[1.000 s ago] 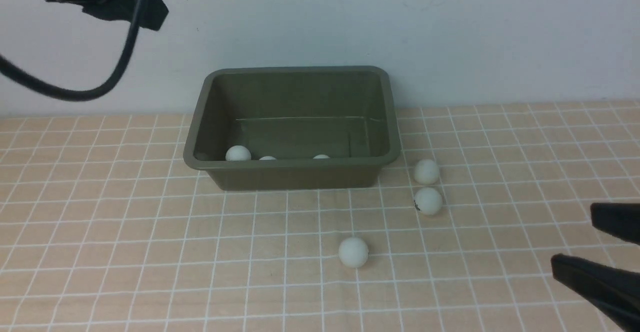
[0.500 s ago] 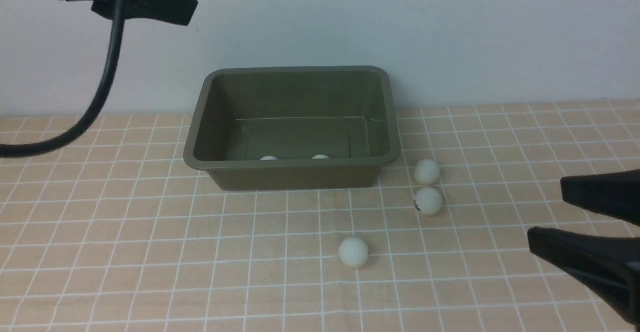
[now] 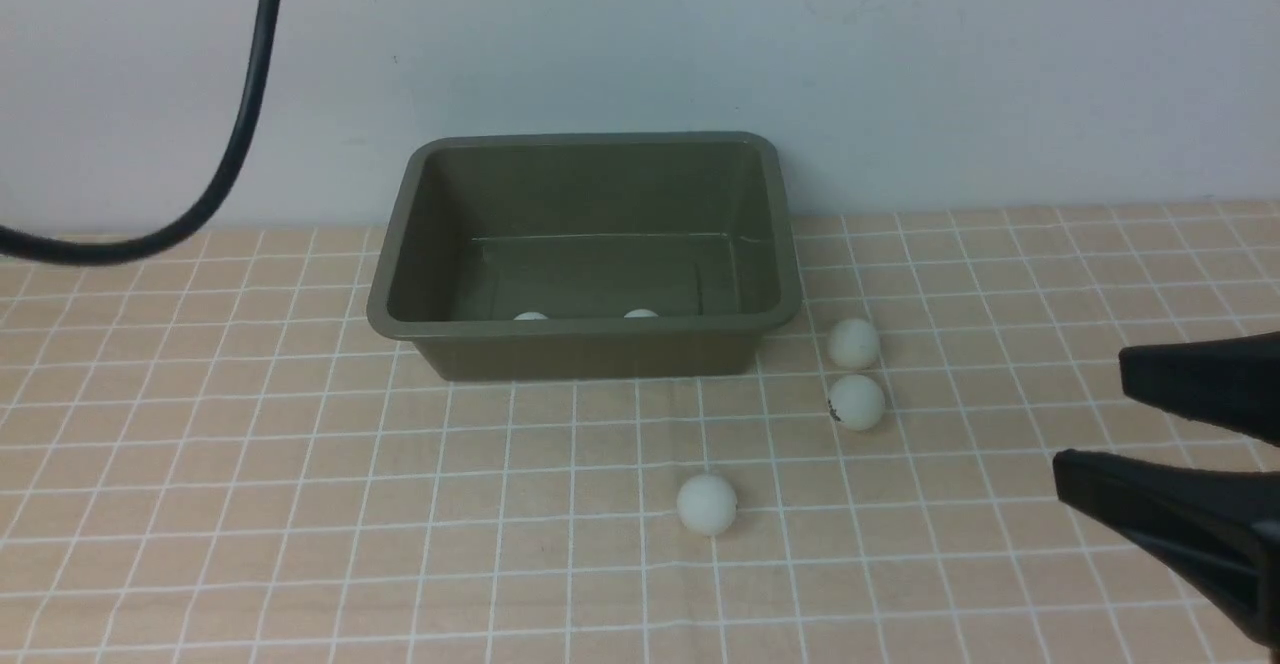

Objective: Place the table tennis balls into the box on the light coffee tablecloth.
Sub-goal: 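Reach for and grasp a ping pong ball on the table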

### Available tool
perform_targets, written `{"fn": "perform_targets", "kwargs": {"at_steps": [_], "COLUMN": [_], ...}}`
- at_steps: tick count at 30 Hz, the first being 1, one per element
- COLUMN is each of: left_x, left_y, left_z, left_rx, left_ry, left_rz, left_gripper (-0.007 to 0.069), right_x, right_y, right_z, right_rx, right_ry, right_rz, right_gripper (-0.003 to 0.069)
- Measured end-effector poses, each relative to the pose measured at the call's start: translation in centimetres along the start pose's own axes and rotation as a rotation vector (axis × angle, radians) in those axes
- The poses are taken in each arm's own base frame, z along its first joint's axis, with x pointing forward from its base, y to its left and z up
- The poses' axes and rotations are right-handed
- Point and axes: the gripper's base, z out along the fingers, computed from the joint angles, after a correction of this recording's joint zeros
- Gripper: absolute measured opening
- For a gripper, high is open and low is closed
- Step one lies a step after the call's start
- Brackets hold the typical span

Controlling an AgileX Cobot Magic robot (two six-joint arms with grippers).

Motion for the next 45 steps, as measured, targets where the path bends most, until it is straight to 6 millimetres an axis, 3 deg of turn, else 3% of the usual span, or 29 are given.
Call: {"fn": "perform_targets", "kwargs": {"at_steps": [3,6,10,16,22,27,39,45], "left_x": [0.7,2.3,5.5,9.6,10.7,10.4,9.6,12.8], "left_y": [-0.3,-0.6,-0.7,-1.1,-1.2,-1.4,-2.6,-1.7], "left_z": [-0.1,0.3,2.0,4.3,4.8,4.0,-2.2,-0.7], "left_rx": [0.012,-0.004,-0.017,-0.012,-0.02,-0.027,-0.107,-0.234], "left_ry": [0.025,0.04,0.111,0.205,0.222,0.206,0.204,0.266], "left_rz": [0.015,0.019,0.014,-0.015,-0.013,-0.003,0.011,0.054], "left_gripper": [0.0157,0.0062,-0.005,-0.0069,-0.0069,-0.0069,-0.0069,-0.0069], "right_x": [0.0,0.0,0.0,0.0,0.0,0.0,0.0,0.0], "right_y": [0.0,0.0,0.0,0.0,0.0,0.0,0.0,0.0], "right_z": [0.0,0.0,0.0,0.0,0.0,0.0,0.0,0.0], "right_rx": [0.001,0.001,0.001,0.003,0.004,0.005,0.005,0.005], "right_ry": [0.0,0.0,0.0,-0.001,-0.001,-0.001,-0.001,-0.001], "right_rz": [-0.007,-0.014,-0.015,-0.018,-0.019,-0.019,-0.02,-0.022], "right_gripper": [0.0459,0.0459,0.0459,0.0459,0.0459,0.0459,0.0459,0.0459]}}
